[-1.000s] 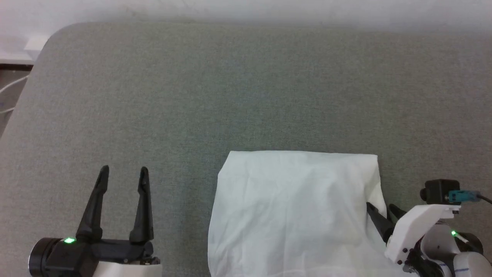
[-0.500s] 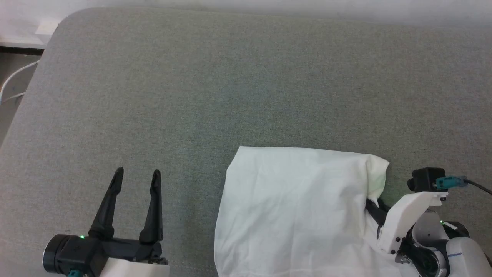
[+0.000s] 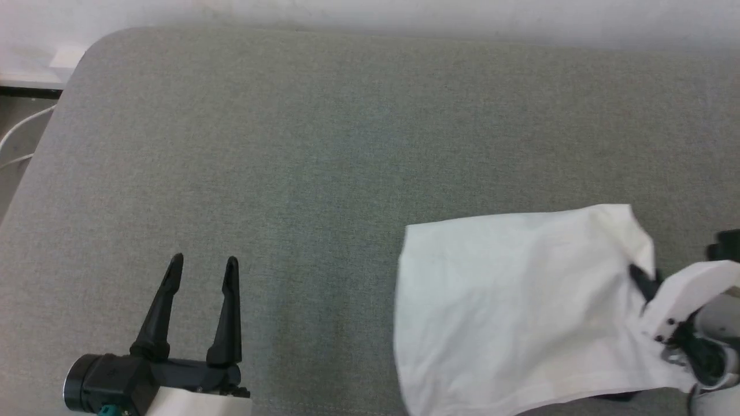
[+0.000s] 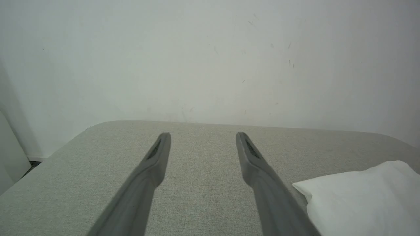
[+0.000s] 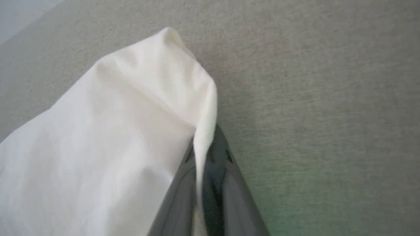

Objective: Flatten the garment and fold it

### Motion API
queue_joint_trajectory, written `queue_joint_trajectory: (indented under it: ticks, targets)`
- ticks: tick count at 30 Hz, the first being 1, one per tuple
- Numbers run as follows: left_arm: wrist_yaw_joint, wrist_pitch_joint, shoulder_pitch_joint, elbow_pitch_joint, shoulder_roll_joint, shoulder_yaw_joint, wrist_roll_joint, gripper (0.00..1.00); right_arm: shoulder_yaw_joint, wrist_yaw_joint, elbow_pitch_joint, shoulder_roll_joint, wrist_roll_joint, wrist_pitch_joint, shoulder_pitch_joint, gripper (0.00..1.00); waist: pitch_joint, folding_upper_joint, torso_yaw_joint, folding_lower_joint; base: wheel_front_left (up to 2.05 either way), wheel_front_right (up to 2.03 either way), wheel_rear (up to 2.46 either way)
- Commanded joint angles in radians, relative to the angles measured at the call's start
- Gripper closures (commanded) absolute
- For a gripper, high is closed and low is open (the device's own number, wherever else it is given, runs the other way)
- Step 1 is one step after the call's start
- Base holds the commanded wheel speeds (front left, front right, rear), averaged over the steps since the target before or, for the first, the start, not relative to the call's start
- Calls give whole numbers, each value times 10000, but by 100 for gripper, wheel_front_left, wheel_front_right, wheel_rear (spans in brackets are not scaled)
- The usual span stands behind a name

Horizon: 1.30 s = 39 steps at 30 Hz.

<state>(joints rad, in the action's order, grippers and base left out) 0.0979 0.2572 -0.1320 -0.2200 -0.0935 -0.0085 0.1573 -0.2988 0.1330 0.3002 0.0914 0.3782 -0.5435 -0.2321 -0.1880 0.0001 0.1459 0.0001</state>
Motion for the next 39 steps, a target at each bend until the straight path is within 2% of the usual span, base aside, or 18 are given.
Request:
queue_joint_trajectory:
  ticks: [1, 7, 12, 16, 24, 27, 32, 39]
  targets:
    - [74, 45, -4, 6, 62, 46, -97, 0, -227, -23, 4, 125, -153, 98, -164, 100, 7, -1, -60, -1, 0, 0, 0]
    - [146, 45, -70, 29, 101, 99, -154, 0, -1606, -23, 62, 315, -766, 112, -301, 100, 49, -1, -242, -1, 0, 0, 0]
    - [183, 45, -156, 102, 144, 115, -192, 0, -1784, -23, -198, 176, -893, -36, -119, 100, 270, -1, -376, -1, 0, 0, 0]
    - [204, 45, -265, 184, 192, 75, -204, 0, -969, -23, -1052, 8, -582, -457, 174, 100, 501, -1, -455, -1, 0, 0, 0]
    - [222, 45, -493, 306, 268, 17, -329, 0, 1270, -23, -3620, -188, 429, -2057, 996, 100, 932, -1, -521, -1, 0, 0, 0]
    - [228, 45, -566, 340, 288, -14, -363, 0, 2024, -23, -4153, -243, 609, -2389, 1204, 100, 1054, -1, -479, -1, 0, 0, 0]
    - [238, 45, -586, 378, 321, -89, -344, 0, 3130, -23, -4039, -311, 627, -2541, 1109, 100, 1049, -1, -339, -1, 0, 0, 0]
    - [263, 45, -328, 404, 352, -271, -271, 0, 3825, -23, -2537, -361, 106, -2078, 414, 100, 672, -1, 65, -1, 0, 0, 0]
